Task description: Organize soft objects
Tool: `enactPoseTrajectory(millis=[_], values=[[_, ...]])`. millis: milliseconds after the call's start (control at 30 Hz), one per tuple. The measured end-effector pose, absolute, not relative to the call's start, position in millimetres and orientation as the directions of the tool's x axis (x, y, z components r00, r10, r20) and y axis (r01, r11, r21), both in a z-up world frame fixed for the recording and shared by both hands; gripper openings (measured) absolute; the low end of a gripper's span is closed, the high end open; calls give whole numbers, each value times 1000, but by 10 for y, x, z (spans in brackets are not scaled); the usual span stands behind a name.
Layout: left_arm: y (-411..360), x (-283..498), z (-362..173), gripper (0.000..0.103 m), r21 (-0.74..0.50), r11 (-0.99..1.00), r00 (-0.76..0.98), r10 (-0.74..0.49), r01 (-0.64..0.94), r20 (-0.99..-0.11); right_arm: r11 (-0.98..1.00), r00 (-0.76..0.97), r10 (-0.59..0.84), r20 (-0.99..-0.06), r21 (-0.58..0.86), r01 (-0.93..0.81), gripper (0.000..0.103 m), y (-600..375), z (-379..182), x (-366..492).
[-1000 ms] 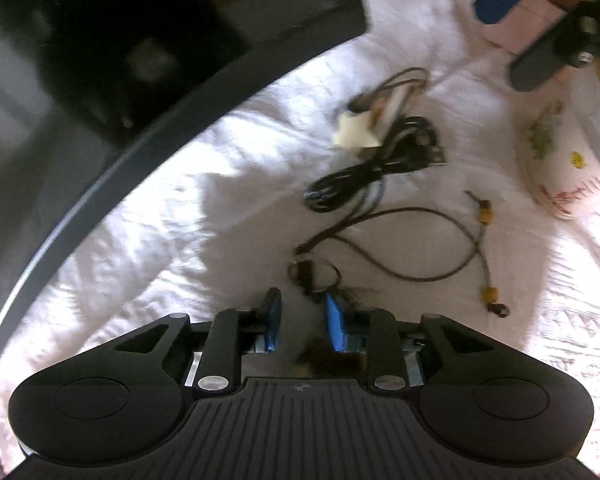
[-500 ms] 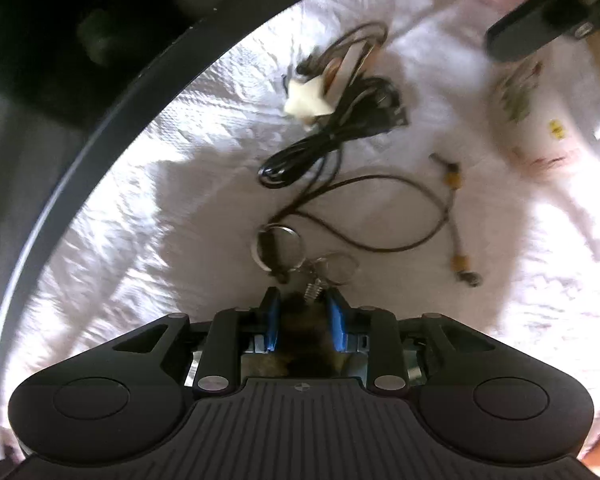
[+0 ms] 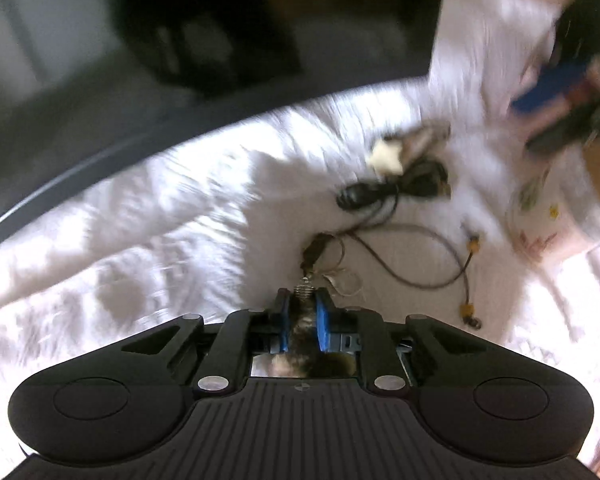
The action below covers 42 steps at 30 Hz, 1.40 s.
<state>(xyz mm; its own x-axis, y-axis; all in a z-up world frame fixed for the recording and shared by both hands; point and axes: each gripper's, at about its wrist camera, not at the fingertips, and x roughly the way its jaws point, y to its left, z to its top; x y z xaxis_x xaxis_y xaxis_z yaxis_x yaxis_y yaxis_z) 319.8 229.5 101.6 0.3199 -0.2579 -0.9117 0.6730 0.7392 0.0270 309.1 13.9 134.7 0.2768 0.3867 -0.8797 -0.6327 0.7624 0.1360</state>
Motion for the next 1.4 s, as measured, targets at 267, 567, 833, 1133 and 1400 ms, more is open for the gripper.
enactPoseTrajectory(millis=[267, 567, 833, 1133, 1400], values=[[2734, 3234, 963, 15, -91, 813, 479, -425, 575, -768, 755, 265, 179, -948, -41, -655, 23, 929, 1048, 3295], [2854, 3270, 772, 15, -158, 814, 485, -476, 559, -733, 780, 327, 79, -942, -145, -608, 23, 1366, 705, 3498], [2835, 3196, 886, 15, -148, 827, 519, -468, 542, -715, 813, 315, 196, -929, -26, -582, 8, 1141, 963, 3444], [2751, 2741, 1737, 15, -35, 836, 628, -438, 548, -644, 844, 476, 332, -814, 30, -536, 7, 604, 2025, 2902], [2402, 2144, 2624, 15, 105, 830, 728, -411, 548, -549, 862, 585, 396, -708, 66, -503, 6, 172, 2687, 2344]])
